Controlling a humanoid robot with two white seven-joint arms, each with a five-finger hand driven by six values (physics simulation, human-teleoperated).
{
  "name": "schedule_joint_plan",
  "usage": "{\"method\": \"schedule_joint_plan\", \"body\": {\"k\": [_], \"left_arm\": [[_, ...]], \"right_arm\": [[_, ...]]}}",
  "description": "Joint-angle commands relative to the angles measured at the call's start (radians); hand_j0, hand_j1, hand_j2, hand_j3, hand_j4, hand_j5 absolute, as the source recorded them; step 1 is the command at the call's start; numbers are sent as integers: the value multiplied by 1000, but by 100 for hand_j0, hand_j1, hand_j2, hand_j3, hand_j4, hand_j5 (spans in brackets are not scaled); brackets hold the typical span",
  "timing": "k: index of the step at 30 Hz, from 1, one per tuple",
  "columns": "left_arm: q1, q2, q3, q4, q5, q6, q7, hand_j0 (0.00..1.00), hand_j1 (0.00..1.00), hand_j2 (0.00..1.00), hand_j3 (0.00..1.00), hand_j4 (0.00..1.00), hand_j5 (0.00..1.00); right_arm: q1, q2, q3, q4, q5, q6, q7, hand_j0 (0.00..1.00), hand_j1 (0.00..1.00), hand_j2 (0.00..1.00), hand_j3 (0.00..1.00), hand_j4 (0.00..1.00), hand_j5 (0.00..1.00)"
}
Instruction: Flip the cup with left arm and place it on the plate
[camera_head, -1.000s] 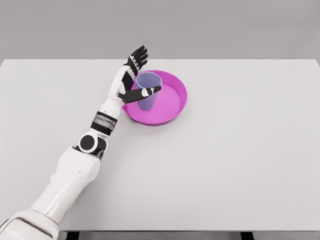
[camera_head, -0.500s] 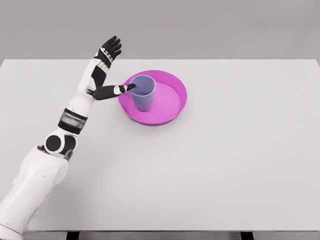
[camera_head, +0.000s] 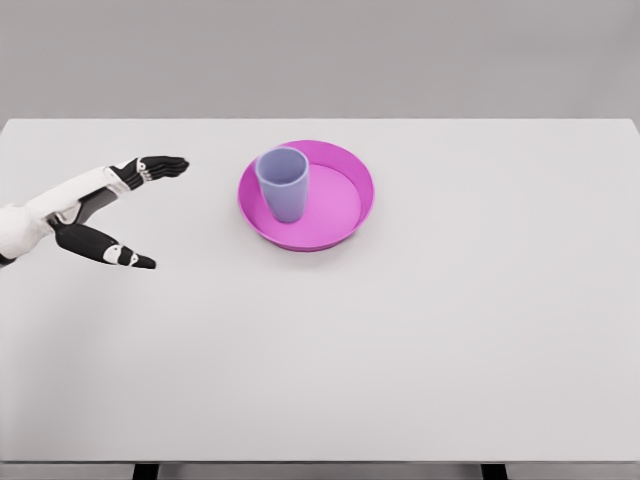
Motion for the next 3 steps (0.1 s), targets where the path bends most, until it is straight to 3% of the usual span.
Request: {"method": "schedule_joint_plan", "body": {"k": [1, 3], "left_arm": [[0, 18, 0, 1, 28, 2, -10, 100, 100, 100, 100, 100, 100], [3, 15, -2, 1, 28, 2, -10, 100, 100, 100, 100, 100, 100]], "right_arm": [[0, 0, 0, 0, 0, 0, 0, 100, 100, 100, 100, 100, 100], [0, 0, 0, 0, 0, 0, 0, 100, 100, 100, 100, 100, 100]]}}
